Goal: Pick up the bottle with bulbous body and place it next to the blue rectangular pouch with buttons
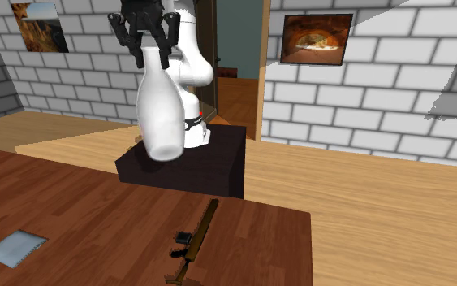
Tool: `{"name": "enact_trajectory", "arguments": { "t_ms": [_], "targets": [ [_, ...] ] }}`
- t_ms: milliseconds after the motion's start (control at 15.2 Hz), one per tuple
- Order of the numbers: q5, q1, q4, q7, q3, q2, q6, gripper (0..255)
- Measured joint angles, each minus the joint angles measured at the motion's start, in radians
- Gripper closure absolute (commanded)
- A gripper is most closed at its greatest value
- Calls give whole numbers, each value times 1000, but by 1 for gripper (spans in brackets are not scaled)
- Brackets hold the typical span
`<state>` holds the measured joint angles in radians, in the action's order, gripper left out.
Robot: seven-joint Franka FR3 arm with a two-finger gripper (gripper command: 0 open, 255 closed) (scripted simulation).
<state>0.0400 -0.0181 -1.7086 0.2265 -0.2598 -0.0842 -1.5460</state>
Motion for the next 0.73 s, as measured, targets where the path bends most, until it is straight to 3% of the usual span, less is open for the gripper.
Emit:
{"name": "enact_trajectory", "arguments": {
  "t_ms": [726],
  "targets": [
    [-30,-123,-73,-280,158,-59,-9,255]
  ]
}}
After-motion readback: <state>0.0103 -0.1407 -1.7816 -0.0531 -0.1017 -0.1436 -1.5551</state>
